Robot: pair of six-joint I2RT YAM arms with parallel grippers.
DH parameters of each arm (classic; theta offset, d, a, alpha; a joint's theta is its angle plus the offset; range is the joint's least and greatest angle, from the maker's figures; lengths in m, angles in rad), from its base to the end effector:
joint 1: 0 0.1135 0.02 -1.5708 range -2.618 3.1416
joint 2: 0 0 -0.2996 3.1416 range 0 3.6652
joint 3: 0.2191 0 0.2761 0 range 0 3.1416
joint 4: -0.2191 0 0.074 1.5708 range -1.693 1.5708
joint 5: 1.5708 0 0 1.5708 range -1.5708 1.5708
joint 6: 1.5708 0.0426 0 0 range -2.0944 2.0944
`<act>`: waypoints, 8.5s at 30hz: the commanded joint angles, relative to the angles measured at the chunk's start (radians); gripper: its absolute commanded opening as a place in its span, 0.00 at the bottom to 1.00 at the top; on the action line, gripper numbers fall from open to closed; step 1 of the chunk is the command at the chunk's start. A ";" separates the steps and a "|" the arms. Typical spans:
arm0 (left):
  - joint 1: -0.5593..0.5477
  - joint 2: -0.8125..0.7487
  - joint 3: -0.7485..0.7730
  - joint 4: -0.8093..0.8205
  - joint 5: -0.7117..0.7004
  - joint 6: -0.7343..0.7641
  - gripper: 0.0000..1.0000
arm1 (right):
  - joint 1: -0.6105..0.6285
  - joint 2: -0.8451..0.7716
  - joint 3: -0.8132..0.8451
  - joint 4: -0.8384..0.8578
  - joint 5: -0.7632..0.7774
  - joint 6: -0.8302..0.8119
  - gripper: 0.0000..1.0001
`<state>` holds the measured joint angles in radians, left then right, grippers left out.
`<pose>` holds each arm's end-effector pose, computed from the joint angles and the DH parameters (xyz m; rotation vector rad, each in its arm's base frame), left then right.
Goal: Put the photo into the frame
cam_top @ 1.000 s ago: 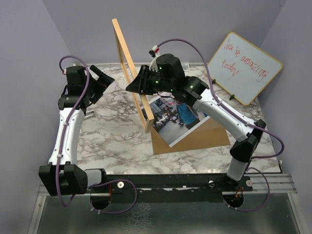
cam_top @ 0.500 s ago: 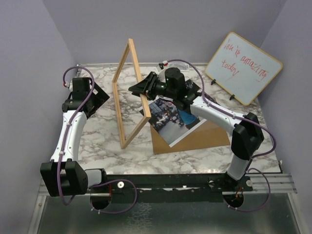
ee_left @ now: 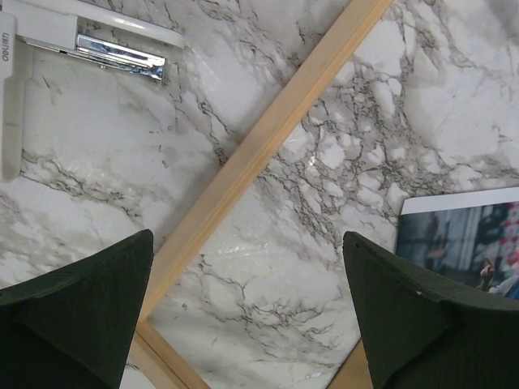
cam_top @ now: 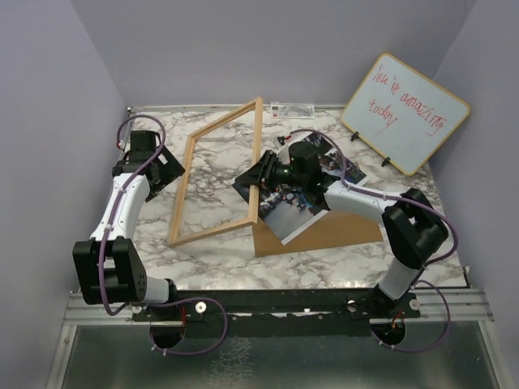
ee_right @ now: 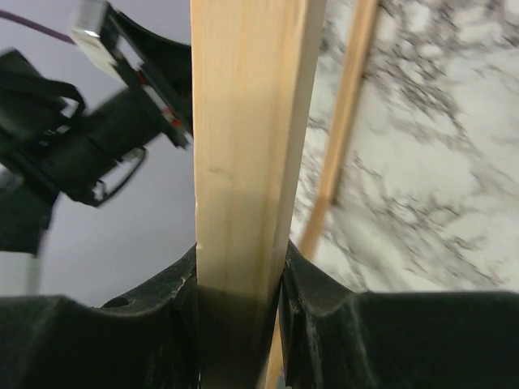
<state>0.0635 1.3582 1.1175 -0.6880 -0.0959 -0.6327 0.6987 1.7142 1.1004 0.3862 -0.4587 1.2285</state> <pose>0.3017 0.0233 0.3072 -0.8892 2.3336 -0.1182 0.3148 0.2891 0.2785 0.1763 2.1607 1.6753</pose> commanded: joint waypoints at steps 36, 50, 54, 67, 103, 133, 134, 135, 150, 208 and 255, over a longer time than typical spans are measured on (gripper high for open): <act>-0.017 0.085 -0.109 0.071 0.179 0.120 0.99 | -0.065 0.250 0.341 -0.799 0.171 -0.631 0.79; -0.083 0.077 -0.082 0.088 0.239 0.099 0.99 | -0.065 0.279 0.382 -0.873 -0.113 -0.706 0.79; -0.105 0.091 -0.084 0.096 0.243 0.100 0.99 | -0.065 0.246 0.376 -0.929 -0.033 -0.722 0.79; -0.330 0.082 -0.100 0.189 0.303 0.095 0.93 | -0.081 -0.024 0.115 -0.986 0.495 -0.632 0.63; -0.950 0.939 0.695 0.524 0.354 0.082 0.54 | -1.095 -0.313 -0.478 -0.540 0.180 -0.528 0.67; -0.950 1.108 0.774 0.254 0.270 0.120 0.45 | -1.130 -0.242 -0.753 0.303 -0.360 -0.387 0.52; -0.950 1.110 0.774 0.253 0.271 0.120 0.45 | -1.130 -0.241 -0.751 0.305 -0.360 -0.386 0.51; -0.950 1.110 0.774 0.251 0.272 0.120 0.45 | -1.130 -0.238 -0.749 0.309 -0.362 -0.385 0.51; -0.950 1.108 0.775 0.249 0.294 0.112 0.45 | -1.110 -0.096 -0.765 0.447 -0.391 -0.338 0.43; -0.885 0.574 0.728 0.110 0.139 0.138 0.77 | -0.993 -0.982 -0.671 -0.075 -0.042 -0.255 0.00; -0.516 0.520 0.920 -0.010 0.355 0.249 0.99 | -0.983 -1.009 -0.065 -0.395 -0.261 -0.126 0.01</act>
<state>-0.4820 1.8668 1.9553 -0.6918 0.0872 -0.4782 -0.2935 0.6979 1.0145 -0.0883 -0.6106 1.0241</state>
